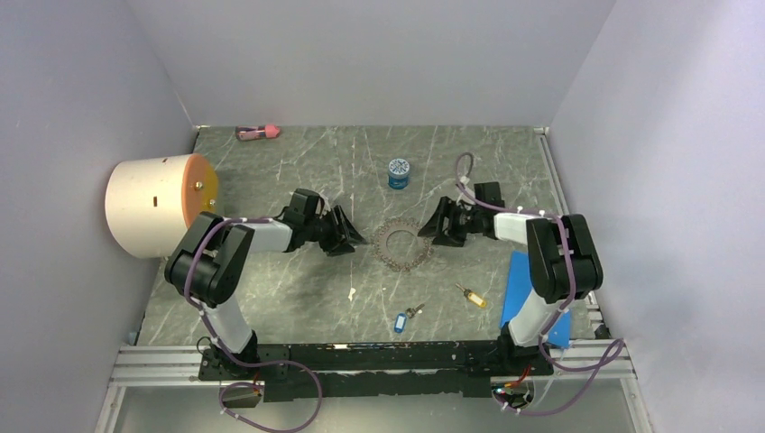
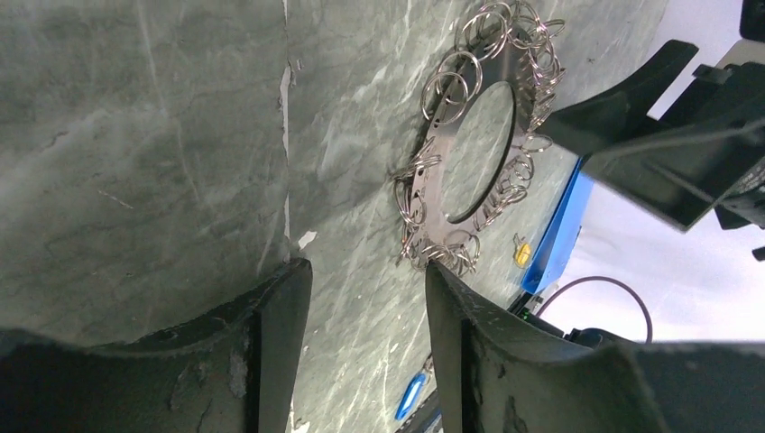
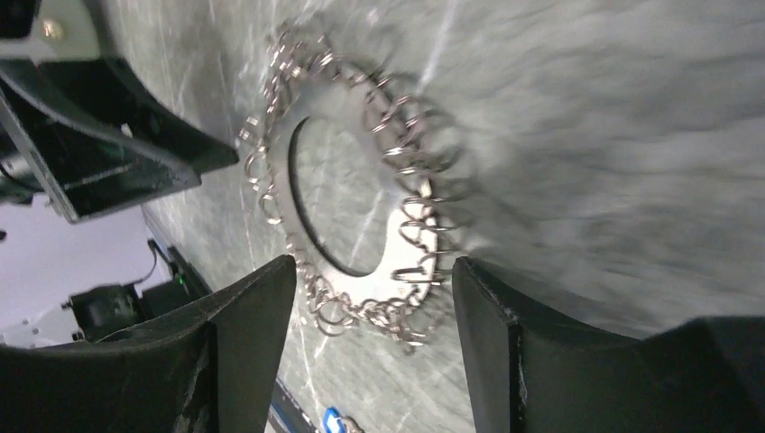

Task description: Put the keys on the keyring

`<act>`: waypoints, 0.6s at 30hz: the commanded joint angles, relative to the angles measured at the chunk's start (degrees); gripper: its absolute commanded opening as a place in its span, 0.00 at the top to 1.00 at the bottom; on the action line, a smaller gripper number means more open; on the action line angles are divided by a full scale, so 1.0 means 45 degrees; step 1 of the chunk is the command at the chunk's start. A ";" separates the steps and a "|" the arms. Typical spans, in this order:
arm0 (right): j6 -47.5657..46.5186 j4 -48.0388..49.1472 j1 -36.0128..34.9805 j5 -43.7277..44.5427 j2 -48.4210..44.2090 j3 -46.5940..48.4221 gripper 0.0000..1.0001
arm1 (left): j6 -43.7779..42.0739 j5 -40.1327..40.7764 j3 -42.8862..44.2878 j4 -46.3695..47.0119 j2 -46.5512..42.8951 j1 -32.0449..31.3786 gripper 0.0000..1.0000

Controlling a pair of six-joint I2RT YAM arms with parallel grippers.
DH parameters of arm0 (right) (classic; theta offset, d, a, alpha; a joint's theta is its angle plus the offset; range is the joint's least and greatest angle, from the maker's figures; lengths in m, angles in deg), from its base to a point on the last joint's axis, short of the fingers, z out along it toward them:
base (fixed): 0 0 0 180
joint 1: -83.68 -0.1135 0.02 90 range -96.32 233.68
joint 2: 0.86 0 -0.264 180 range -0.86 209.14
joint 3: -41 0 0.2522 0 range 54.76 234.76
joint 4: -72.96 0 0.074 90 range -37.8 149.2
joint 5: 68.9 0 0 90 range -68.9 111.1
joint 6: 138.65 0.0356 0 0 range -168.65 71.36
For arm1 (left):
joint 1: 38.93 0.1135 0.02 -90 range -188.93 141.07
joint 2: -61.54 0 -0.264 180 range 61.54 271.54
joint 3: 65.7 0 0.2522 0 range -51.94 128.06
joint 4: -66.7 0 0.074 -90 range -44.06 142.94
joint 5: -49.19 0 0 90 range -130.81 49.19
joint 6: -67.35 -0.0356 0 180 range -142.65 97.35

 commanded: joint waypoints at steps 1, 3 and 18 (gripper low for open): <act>0.0227 -0.0618 -0.1247 0.0410 0.0151 -0.0306 0.34 | -0.0385 0.0097 0.0303 -0.0173 0.0280 -0.0136 0.45; 0.0362 -0.0562 -0.1745 0.0454 0.0161 -0.0298 0.36 | -0.0630 0.0346 0.0421 -0.0564 0.0171 -0.0137 0.47; 0.0166 -0.1342 -0.3305 0.0905 -0.0790 0.0055 0.33 | -0.4163 0.4375 0.1574 -0.5136 -0.2888 -0.0157 0.42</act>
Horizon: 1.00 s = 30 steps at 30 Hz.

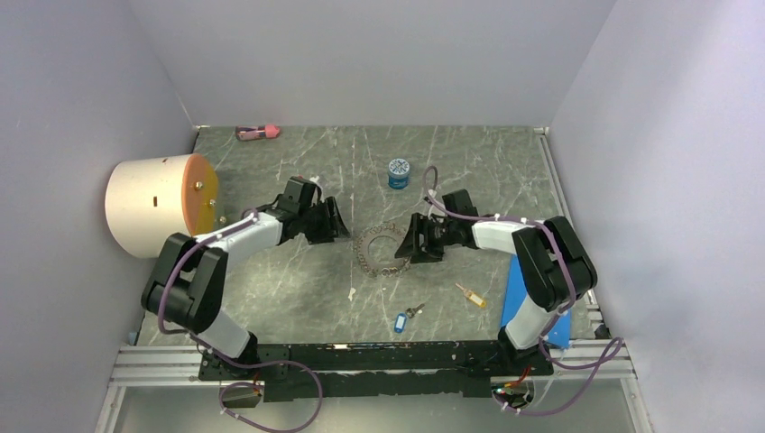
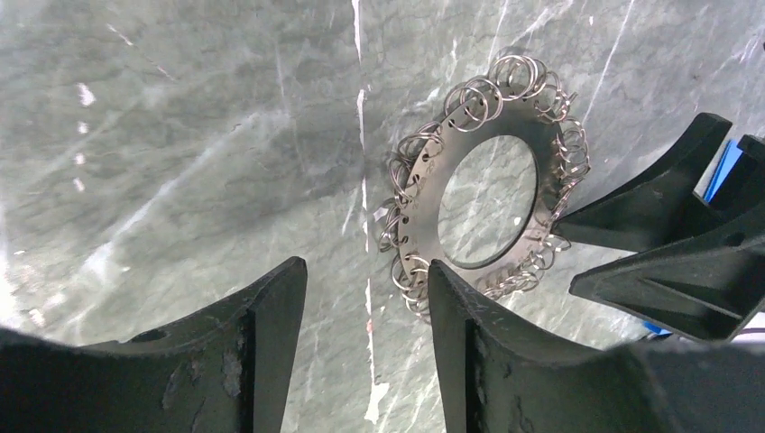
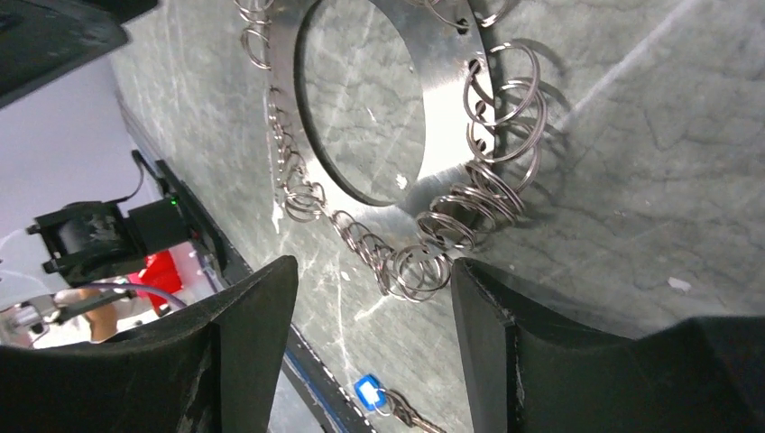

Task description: Put the keys on the keyring

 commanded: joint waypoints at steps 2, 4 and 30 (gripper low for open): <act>-0.1065 -0.1782 -0.0061 0.1672 -0.0617 0.0751 0.32 | -0.0965 0.1081 0.0090 -0.0675 -0.1119 -0.0044 0.42; -0.1497 -0.2467 -0.0041 0.2535 -0.0483 0.1274 0.30 | -0.0724 0.0777 -0.0092 -0.0352 -0.1140 -0.0032 0.42; -0.1170 -0.0246 -0.2565 -0.0769 0.1410 0.1756 0.28 | -0.1706 0.1342 -0.1681 0.1675 -0.4514 -0.0006 0.33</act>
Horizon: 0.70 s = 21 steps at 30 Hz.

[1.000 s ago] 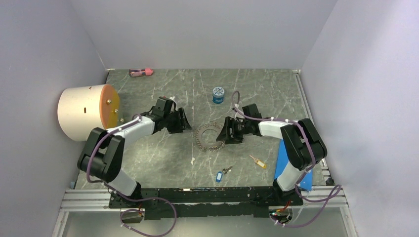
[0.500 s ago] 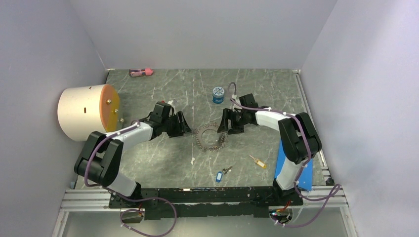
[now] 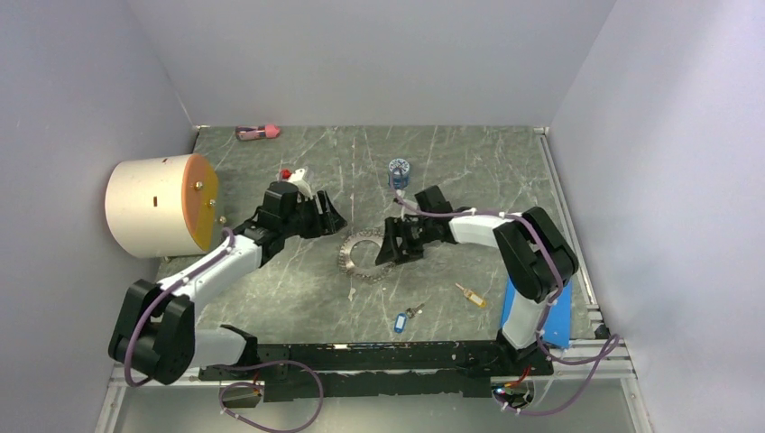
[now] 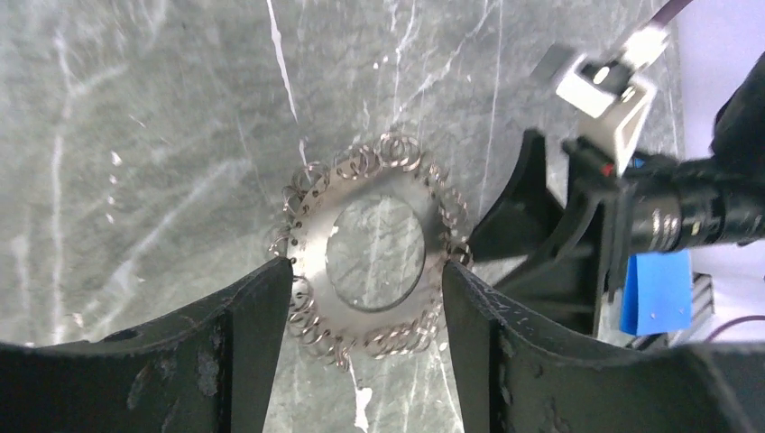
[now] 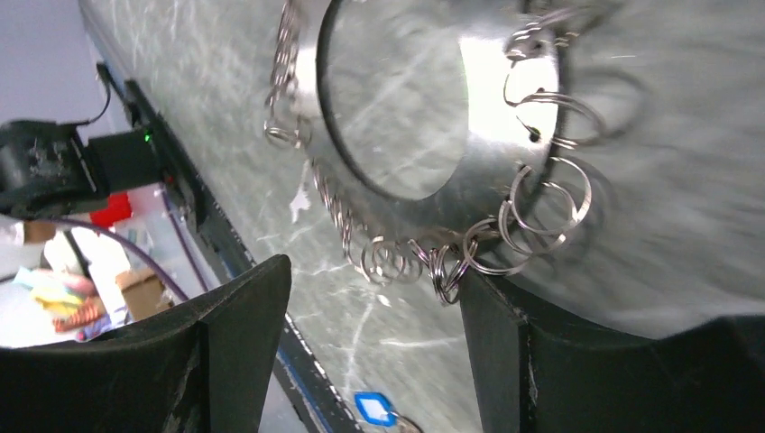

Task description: Put the keys on the keyring

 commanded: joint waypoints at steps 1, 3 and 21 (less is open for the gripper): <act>0.0664 0.1012 -0.0998 -0.0719 0.0224 -0.0190 0.28 | -0.1252 0.0910 0.0158 -0.0143 -0.0906 -0.0006 0.32; 0.0975 0.1409 -0.0998 -0.0621 -0.0037 -0.0367 0.27 | -0.1711 0.1051 0.0262 -0.0375 -0.1154 -0.0006 0.32; -0.0155 0.0506 0.1132 0.0670 -0.2099 -0.1440 0.23 | -0.2317 0.0219 -0.0338 0.0040 -0.1167 -0.0006 0.34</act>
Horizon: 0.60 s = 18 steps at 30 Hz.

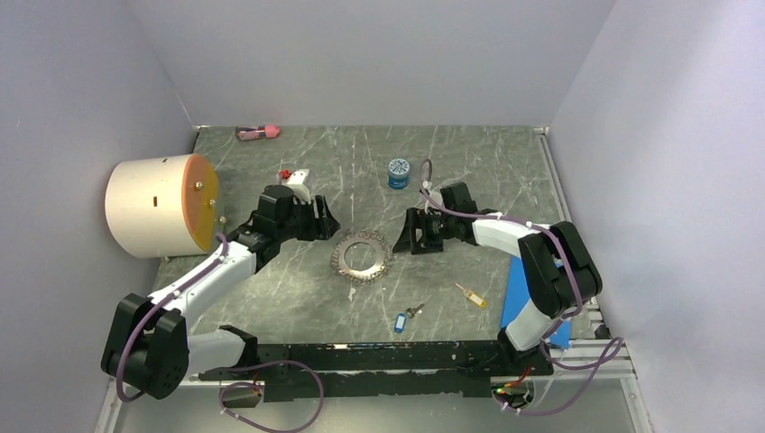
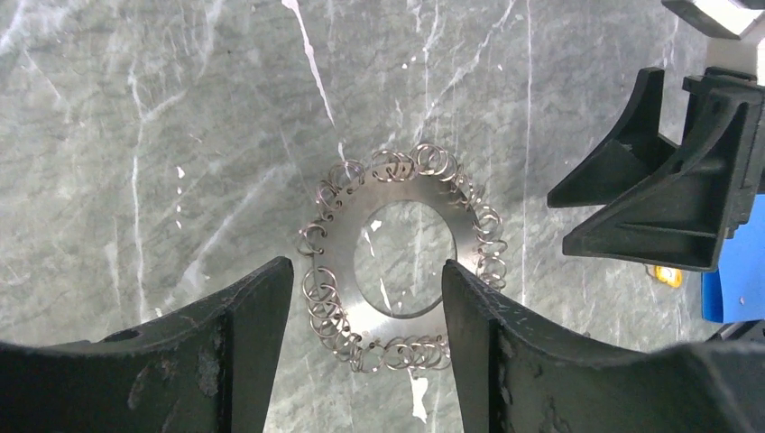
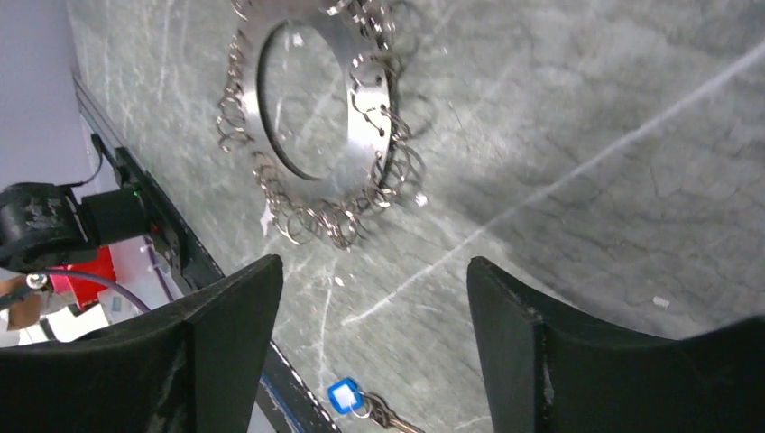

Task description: Put the keys on the keyring

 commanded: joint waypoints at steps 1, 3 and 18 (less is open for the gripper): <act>-0.0052 0.0413 -0.0034 -0.0308 -0.0182 -0.0511 0.27 | 0.0020 -0.0667 -0.0073 0.0445 0.0103 -0.0006 0.34; 0.0272 0.0900 -0.0027 -0.0584 -0.0130 -0.0788 0.34 | 0.0216 -0.0907 -0.0127 0.0484 0.0251 -0.0006 0.35; 0.2884 0.3724 0.0412 -0.1477 0.2227 -0.0509 0.54 | 0.0308 -0.3024 -0.0620 0.1998 0.1403 -0.0001 0.38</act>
